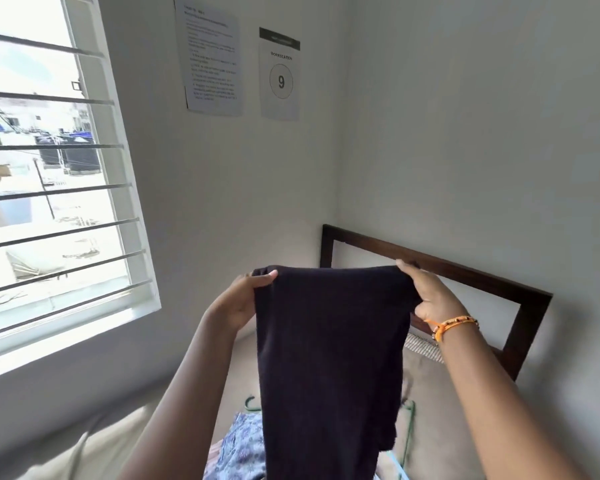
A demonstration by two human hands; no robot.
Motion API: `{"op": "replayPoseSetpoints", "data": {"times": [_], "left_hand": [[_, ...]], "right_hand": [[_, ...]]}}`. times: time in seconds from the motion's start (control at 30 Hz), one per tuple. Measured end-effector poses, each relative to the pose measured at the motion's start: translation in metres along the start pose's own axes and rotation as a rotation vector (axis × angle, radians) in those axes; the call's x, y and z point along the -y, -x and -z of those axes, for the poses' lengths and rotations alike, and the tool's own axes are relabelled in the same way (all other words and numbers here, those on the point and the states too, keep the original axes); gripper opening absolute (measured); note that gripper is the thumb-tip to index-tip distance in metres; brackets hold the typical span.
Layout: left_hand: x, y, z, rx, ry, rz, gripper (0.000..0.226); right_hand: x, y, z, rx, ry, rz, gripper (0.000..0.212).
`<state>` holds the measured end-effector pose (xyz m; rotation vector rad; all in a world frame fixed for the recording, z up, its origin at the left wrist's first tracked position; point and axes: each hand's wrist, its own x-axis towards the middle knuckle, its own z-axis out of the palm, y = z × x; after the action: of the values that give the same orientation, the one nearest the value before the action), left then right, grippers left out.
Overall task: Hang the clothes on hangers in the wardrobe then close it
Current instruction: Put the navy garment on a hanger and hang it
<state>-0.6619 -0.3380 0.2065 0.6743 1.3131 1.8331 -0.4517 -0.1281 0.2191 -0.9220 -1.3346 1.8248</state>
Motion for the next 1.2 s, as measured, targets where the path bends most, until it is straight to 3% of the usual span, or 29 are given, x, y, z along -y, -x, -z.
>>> {"op": "replayPoseSetpoints", "data": {"times": [0.1, 0.13, 0.23, 0.33, 0.43, 0.53, 0.63, 0.8, 0.93, 1.03, 1.1, 1.2], "left_hand": [[-0.011, 0.006, -0.018, 0.158, 0.107, -0.281, 0.022], [-0.011, 0.007, -0.023, 0.202, 0.142, -0.325, 0.025], [-0.006, 0.007, -0.029, 0.212, 0.044, -0.203, 0.025], [0.006, 0.004, -0.027, 0.071, -0.146, -0.06, 0.013], [0.017, 0.004, -0.023, -0.011, -0.169, -0.022, 0.013], [0.014, 0.009, -0.016, 0.091, -0.097, -0.116, 0.025], [0.016, 0.013, -0.011, 0.243, 0.02, -0.13, 0.027], [0.041, 0.011, -0.015, -0.107, -0.091, -0.024, 0.021], [0.036, 0.015, -0.005, -0.154, 0.073, -0.024, 0.027], [0.024, 0.019, 0.008, -0.117, 0.304, 0.009, 0.021], [0.015, 0.02, 0.015, -0.086, 0.221, 0.011, 0.031], [0.003, 0.021, 0.016, -0.024, -0.179, -0.037, 0.051]], "right_hand": [[0.026, 0.016, -0.002, 0.144, -0.176, 0.187, 0.006], [0.027, 0.02, -0.001, 0.17, -0.204, 0.249, 0.011], [0.004, 0.025, -0.005, 0.189, -0.023, 0.206, 0.018], [-0.025, 0.015, -0.003, 0.074, 0.146, 0.01, 0.033], [-0.024, 0.015, 0.003, 0.02, 0.155, -0.029, 0.031], [-0.012, 0.029, 0.004, 0.131, 0.044, 0.061, 0.014], [-0.013, 0.036, 0.002, 0.246, 0.008, 0.208, 0.023], [-0.045, 0.018, -0.004, -0.014, 0.238, 0.101, 0.012], [-0.037, 0.021, -0.003, -0.017, 0.008, 0.006, 0.019], [-0.027, 0.033, -0.001, 0.087, -0.099, 0.091, 0.03], [-0.025, 0.039, 0.0, 0.168, -0.022, 0.21, 0.039], [-0.024, 0.041, -0.003, 0.159, 0.033, 0.298, 0.035]]}}
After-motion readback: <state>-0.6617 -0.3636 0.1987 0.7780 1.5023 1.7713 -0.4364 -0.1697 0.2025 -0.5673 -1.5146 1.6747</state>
